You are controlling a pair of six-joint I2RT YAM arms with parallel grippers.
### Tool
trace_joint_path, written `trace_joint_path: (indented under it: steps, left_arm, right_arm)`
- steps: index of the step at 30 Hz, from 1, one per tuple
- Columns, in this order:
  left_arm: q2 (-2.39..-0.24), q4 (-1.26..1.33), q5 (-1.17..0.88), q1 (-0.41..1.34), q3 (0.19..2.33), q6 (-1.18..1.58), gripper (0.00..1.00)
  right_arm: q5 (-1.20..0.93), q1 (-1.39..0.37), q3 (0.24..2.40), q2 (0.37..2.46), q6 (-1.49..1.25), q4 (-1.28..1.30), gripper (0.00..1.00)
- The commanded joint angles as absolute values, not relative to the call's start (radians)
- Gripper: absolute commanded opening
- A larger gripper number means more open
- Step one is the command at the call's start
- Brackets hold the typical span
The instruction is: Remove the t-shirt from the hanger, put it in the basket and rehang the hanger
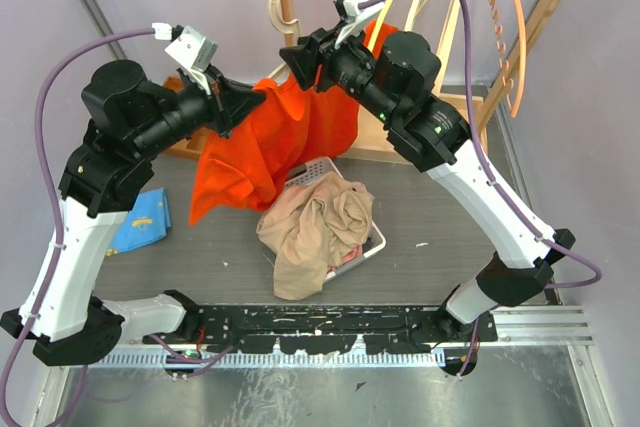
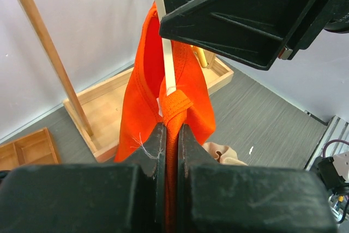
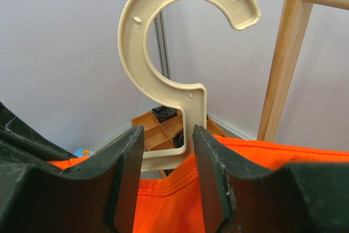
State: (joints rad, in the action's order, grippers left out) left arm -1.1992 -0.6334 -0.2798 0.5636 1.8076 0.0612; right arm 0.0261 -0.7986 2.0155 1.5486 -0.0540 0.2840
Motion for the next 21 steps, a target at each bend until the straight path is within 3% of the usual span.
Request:
trace_joint_path:
  steps: [1,21]
  left_arm:
    - [-1.159,-0.523,-0.390,0.573,1.812,0.068,0.00]
    - [-1.180,-0.592,-0.262,0.572,1.852,0.088,0.00]
  right_arm:
    - [0.125,-0.786,2.010,1.527,-0.013,0.263,0.48]
    - [0.190,-0.786,1.973,1.447,0.048,0.289,0.49]
